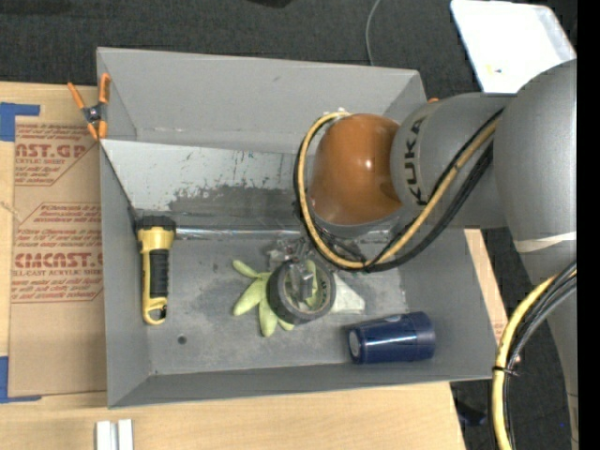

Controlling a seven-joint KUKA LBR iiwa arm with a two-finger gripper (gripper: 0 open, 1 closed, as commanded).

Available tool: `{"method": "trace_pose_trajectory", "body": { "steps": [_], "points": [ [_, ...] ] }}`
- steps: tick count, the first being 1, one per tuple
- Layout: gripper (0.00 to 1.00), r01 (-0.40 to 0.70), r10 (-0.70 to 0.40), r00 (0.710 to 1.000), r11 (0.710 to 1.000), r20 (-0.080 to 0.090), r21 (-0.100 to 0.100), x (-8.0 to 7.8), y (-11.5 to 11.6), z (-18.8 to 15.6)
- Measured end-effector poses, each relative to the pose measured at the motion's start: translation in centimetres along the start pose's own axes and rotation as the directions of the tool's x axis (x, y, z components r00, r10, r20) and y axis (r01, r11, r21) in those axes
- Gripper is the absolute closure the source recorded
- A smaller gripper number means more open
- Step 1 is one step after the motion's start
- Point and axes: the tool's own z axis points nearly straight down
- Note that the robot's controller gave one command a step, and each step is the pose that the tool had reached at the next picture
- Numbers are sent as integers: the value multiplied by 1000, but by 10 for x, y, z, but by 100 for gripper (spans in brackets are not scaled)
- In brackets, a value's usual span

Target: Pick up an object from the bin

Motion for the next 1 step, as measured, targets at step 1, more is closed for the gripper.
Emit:
{"method": "trace_pose_trajectory", "body": {
  "steps": [1],
  "points": [
    [100, -19, 19, 1000, 1000, -5, -1, 0, 5, -66]
  ]
}}
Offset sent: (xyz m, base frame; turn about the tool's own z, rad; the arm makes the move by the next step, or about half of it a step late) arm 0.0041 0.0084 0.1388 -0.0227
